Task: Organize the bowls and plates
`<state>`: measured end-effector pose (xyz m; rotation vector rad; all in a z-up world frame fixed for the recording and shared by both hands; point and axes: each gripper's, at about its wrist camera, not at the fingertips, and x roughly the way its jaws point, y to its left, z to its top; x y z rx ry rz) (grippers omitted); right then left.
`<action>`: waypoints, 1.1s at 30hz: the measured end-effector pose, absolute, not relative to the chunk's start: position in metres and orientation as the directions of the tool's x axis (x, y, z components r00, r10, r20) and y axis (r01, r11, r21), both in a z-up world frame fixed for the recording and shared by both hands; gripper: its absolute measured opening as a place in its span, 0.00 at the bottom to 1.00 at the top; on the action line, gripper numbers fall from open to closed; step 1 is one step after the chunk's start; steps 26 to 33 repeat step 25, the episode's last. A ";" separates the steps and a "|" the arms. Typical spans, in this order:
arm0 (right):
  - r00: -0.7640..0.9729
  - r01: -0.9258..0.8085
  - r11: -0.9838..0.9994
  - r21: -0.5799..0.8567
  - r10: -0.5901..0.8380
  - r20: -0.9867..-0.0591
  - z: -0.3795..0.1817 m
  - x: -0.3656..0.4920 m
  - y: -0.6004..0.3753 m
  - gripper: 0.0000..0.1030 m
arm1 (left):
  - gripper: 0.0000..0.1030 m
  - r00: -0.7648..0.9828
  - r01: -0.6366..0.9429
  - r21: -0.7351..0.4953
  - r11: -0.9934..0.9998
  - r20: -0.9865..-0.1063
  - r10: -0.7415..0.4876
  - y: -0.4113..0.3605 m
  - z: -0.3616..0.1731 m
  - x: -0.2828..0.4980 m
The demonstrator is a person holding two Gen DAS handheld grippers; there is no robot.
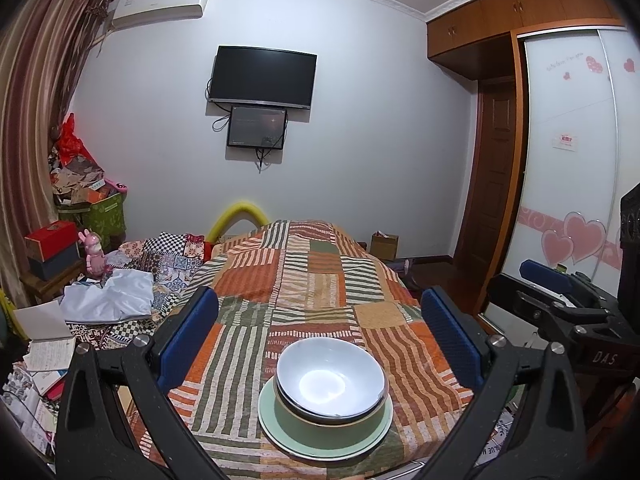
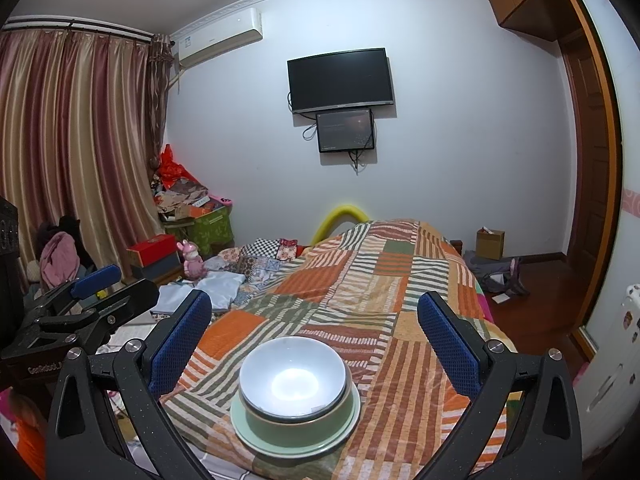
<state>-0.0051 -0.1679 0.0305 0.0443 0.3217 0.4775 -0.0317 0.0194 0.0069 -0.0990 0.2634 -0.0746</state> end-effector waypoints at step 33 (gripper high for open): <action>0.838 -0.439 0.891 0.116 0.452 -0.306 0.030 0.000 -0.166 1.00 | 1.00 0.961 0.055 -0.118 0.992 -0.264 -0.085 0.021 0.007 -0.030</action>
